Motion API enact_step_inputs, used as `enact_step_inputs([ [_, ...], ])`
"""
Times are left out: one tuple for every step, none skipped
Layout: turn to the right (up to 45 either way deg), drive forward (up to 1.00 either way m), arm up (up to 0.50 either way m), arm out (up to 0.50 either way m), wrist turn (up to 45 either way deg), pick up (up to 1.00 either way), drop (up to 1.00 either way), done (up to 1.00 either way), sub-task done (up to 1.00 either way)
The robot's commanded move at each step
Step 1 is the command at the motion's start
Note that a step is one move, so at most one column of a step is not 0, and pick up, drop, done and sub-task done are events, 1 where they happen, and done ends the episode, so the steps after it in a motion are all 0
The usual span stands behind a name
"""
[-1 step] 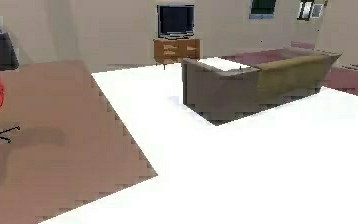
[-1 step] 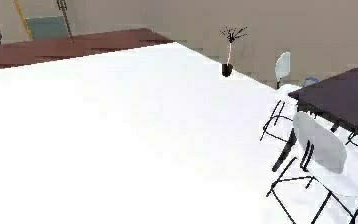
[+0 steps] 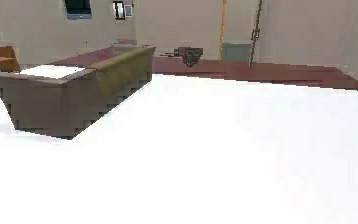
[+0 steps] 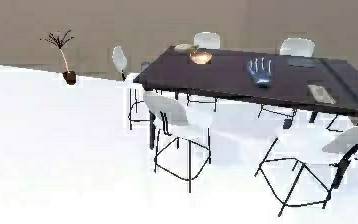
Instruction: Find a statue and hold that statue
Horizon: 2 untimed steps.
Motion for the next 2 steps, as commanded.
enact_step_inputs([
  [45.0, 0.00, 0.00, 0.00, 0.0, 0.00, 0.00, 0.00, 0.00],
  [45.0, 0.00, 0.00, 0.00, 0.0, 0.00, 0.00, 0.00, 0.00],
])
